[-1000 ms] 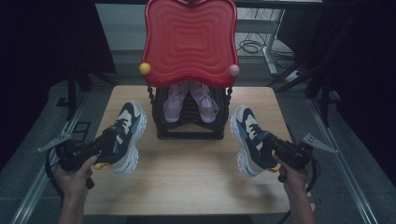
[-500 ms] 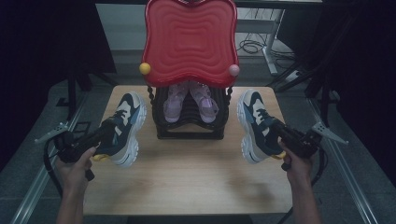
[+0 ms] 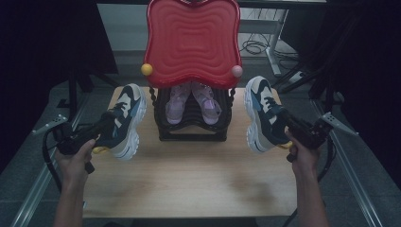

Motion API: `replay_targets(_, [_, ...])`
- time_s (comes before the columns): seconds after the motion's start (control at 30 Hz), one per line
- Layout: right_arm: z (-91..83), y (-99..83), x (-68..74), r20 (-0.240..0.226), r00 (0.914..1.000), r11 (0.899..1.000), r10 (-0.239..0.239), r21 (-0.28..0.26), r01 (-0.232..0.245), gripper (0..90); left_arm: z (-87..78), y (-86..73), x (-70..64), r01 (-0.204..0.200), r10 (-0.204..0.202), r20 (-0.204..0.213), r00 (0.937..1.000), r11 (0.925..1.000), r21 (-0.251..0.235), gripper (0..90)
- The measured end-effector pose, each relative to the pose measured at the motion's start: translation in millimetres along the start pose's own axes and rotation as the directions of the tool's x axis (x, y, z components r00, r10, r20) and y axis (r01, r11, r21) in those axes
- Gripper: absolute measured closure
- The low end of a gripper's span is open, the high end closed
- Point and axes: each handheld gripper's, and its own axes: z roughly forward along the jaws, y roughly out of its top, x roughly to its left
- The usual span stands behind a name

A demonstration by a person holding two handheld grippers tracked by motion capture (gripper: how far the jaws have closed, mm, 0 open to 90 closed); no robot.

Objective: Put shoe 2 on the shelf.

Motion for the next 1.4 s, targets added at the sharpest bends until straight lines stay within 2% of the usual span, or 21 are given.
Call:
replay_targets(0.3, [7.2, 20.8, -0.8, -0.008, 1.0000, 1.000, 0.005, -0.031, -0.005, 73.8, 1.3, 16.8, -2.3, 0.000, 0.000, 0.007, 1.0000, 0.9997, -0.024, 71.9])
replay_targets(0.47, [14.2, 28.1, -3.2, -0.016, 0.9992, 0.998, 0.036, -0.049, -0.037, 73.8, 5.6, 28.1, -4.6, -0.012, 0.013, 0.001, 0.9999, 0.9997, -0.023, 72.0])
replay_targets(0.83, [18.8, 41.2, -3.0, -0.018, 0.9995, 0.997, 0.027, -0.066, -0.028, 73.7, 5.0, 41.8, -4.2, -0.002, 0.002, 0.000, 1.0000, 0.9986, -0.053, 72.0])
replay_targets(1.13, [21.7, 54.5, 2.2, -0.028, 0.9994, 0.996, 0.019, -0.087, -0.021, 73.7, 6.2, 56.7, -7.2, -0.016, 0.015, -0.011, 0.9998, 0.9972, -0.073, 72.0])
replay_targets(1.3, [22.8, 60.4, 3.1, -0.025, 0.9996, 0.995, 0.015, -0.093, -0.017, 73.7, 10.2, 67.3, -8.9, -0.008, 0.008, 0.004, 1.0000, 0.9966, -0.082, 72.0])
replay_targets(1.4, [23.3, 63.1, 4.8, -0.030, 0.9994, 0.995, 0.016, -0.097, -0.019, 73.7, 12.8, 73.7, -10.5, -0.016, 0.016, 0.000, 0.9999, 0.9964, -0.083, 72.0])
